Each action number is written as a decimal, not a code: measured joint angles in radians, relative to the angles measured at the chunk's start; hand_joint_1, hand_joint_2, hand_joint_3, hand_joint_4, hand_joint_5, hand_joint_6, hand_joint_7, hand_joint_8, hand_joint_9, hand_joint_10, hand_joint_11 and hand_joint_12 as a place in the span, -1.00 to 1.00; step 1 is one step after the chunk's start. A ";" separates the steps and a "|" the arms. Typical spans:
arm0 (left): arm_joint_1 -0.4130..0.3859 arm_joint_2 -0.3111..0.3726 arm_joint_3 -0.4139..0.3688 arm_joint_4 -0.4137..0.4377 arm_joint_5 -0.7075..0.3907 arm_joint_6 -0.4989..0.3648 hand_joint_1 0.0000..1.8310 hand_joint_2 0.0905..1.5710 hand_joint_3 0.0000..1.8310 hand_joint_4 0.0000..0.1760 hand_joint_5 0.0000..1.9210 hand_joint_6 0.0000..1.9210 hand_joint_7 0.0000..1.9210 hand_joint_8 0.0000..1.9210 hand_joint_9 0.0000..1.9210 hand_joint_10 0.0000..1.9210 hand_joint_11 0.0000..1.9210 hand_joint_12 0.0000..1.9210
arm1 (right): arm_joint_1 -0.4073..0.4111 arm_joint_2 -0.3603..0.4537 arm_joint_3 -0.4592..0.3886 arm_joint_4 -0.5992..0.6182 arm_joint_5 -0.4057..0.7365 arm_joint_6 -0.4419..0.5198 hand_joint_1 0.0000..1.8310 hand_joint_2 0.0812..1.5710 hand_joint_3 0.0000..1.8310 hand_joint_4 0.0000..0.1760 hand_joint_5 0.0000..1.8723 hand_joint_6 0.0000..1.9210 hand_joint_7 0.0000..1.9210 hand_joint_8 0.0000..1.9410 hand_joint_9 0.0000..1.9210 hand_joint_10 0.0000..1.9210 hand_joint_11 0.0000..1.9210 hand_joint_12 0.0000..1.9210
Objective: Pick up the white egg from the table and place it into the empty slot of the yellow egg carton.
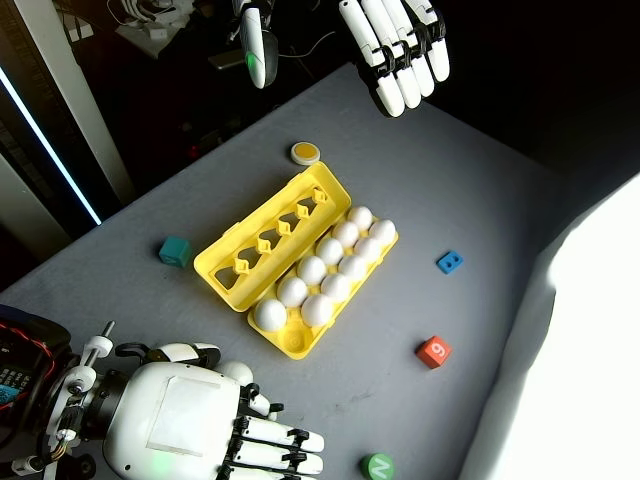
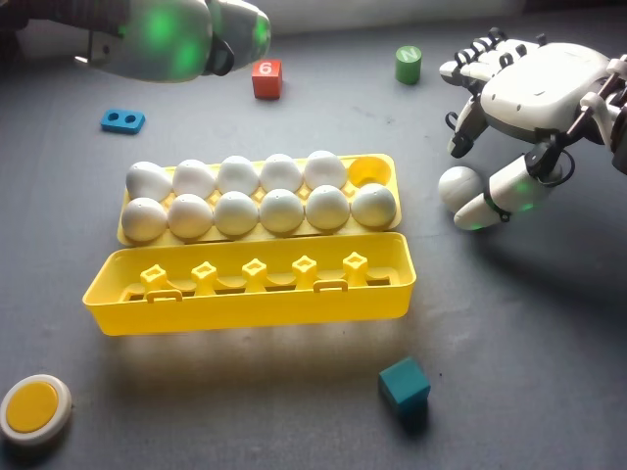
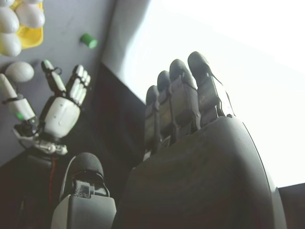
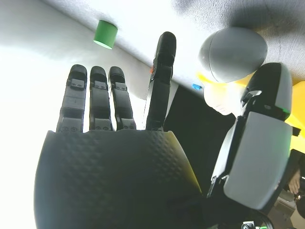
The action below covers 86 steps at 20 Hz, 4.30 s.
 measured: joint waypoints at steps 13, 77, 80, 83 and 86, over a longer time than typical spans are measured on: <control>0.000 0.000 0.000 0.000 0.000 0.000 -1.00 0.45 -1.00 -1.00 -0.77 -1.00 -0.74 -1.00 -0.78 -1.00 -1.00 -0.60 | 0.020 -0.001 -0.021 0.000 -0.001 0.032 -0.01 0.08 -0.99 0.99 0.18 -0.98 -1.00 -1.00 -1.00 -1.00 -1.00 -1.00; 0.000 0.000 0.000 -0.002 -0.001 0.000 -1.00 0.45 -1.00 -1.00 -0.80 -1.00 -0.79 -1.00 -0.83 -1.00 -1.00 -0.66 | 0.163 -0.121 0.040 -0.129 -0.043 0.017 -0.43 -0.01 -1.00 1.00 -0.24 -0.98 -0.86 -0.99 -1.00 -1.00 -1.00 -1.00; 0.000 0.000 0.000 -0.002 -0.005 0.000 -1.00 0.45 -1.00 -1.00 -0.80 -1.00 -0.80 -1.00 -0.84 -1.00 -1.00 -0.71 | 0.164 -0.038 -0.037 -0.129 -0.049 0.034 -0.41 0.01 -1.00 1.00 -0.26 -0.99 -0.90 -1.00 -1.00 -1.00 -1.00 -1.00; 0.000 0.000 0.000 -0.006 -0.002 0.000 -1.00 0.46 -1.00 -1.00 -0.81 -1.00 -0.80 -1.00 -0.84 -1.00 -1.00 -0.70 | 0.164 0.093 -0.161 -0.128 -0.048 0.040 -0.42 0.00 -1.00 1.00 -0.26 -0.99 -0.90 -0.99 -1.00 -1.00 -1.00 -1.00; 0.000 0.000 0.000 -0.003 -0.002 0.000 -1.00 0.45 -1.00 -1.00 -0.81 -1.00 -0.80 -1.00 -0.84 -1.00 -1.00 -0.69 | 0.164 0.195 -0.264 -0.128 -0.049 0.043 -0.39 0.03 -1.00 0.86 -0.26 -0.98 -0.92 -0.99 -1.00 -1.00 -1.00 -1.00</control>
